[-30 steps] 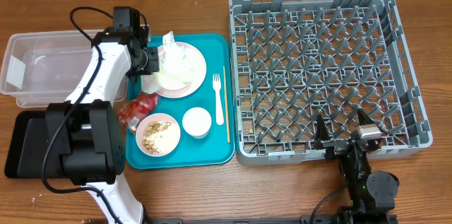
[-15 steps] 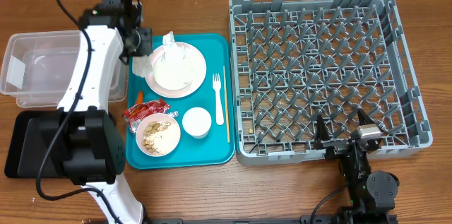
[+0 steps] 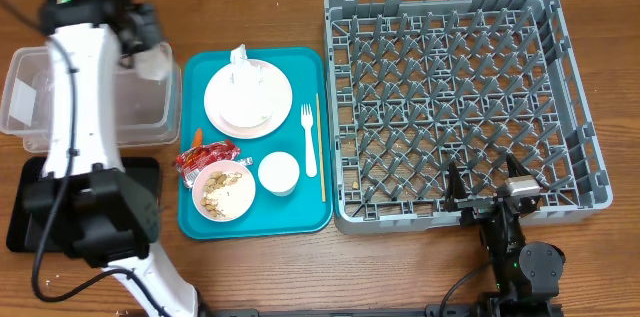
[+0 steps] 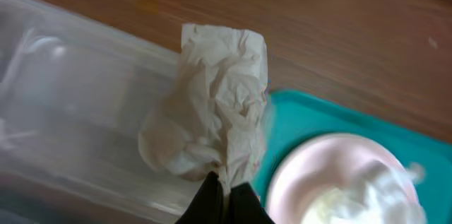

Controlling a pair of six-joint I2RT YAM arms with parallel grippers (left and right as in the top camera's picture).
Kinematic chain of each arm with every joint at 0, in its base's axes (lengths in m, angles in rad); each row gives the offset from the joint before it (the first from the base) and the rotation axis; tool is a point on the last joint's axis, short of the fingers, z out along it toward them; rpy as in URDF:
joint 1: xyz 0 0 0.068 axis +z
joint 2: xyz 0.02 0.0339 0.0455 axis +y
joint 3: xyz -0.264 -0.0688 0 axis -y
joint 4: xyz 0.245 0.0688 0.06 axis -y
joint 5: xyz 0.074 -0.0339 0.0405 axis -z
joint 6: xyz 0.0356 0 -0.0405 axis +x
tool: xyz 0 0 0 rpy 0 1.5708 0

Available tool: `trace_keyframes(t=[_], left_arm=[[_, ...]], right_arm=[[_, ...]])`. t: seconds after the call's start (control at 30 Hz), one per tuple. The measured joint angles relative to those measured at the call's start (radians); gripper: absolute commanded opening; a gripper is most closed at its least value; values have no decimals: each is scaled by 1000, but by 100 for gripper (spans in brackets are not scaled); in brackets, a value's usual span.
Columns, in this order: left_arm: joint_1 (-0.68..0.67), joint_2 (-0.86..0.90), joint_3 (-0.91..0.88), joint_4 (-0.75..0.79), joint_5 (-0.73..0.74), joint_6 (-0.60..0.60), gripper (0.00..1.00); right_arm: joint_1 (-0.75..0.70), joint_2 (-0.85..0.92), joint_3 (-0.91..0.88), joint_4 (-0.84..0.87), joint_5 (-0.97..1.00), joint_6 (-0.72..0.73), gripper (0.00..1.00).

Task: Sort waste into correct bins and load items into the dishwasher
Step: 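Carry the tissue left and release it into the clear bin, then return the left gripper to the plate and grasp remaining tissue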

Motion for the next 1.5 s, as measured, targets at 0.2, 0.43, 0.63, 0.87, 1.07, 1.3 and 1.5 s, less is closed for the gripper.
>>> trace_keyframes(t=[0.2,0.43,0.63,0.87,1.07,1.3,1.5], left_arm=[[192,0,0,36,-24,-43,4],[334,0,-26,94,-35,-58,7],[376,0,-152,184,-36,-64,20],[376,0,-201,229,-36,-66,100],[376,0,-201,245,-14,-63,100],[372,-1,-143,196,217,-59,100],[292,-64,-101,129,377,-65,100]], right_arm=[[0,0,0,0,0,0,100],[0,0,0,0,0,0,100],[0,0,0,0,0,0,100],[0,0,0,0,0,0,100],[0,0,0,0,0,0,100],[0,0,0,0,0,0,100],[0,0,0,0,0,0,100]])
